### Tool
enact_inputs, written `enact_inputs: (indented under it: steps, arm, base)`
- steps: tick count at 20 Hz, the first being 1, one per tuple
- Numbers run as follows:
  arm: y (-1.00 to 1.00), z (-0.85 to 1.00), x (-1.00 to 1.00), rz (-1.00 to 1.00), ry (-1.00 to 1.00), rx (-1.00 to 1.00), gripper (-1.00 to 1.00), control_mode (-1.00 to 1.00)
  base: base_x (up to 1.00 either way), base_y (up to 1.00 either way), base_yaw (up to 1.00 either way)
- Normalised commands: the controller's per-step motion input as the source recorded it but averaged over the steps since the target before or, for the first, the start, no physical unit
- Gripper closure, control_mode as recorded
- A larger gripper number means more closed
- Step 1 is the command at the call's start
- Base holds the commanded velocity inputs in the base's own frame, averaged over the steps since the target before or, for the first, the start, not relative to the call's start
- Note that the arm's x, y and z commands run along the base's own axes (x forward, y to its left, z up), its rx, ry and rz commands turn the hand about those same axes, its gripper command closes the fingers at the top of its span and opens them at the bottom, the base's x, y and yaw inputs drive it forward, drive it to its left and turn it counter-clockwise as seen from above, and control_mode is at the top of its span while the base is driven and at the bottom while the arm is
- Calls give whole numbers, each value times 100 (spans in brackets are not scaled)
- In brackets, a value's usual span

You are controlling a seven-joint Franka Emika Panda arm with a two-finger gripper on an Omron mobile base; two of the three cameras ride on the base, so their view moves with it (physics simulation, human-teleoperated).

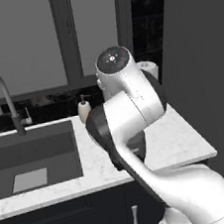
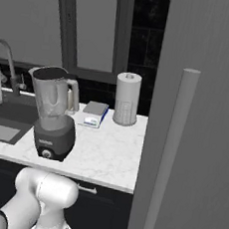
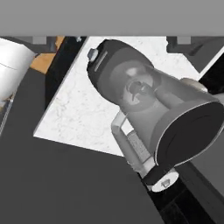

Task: Close the lid blender by securely placing the lid on top.

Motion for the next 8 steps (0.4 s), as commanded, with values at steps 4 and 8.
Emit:
enact_inputs:
  steps: [4, 8]
  arm:
    - [51, -16, -29, 5, 5, -6, -100, -100]
    - [0, 0, 0, 0, 0, 3, -100, -100]
  base:
    - [0, 0, 0]
    - [0, 0, 0]
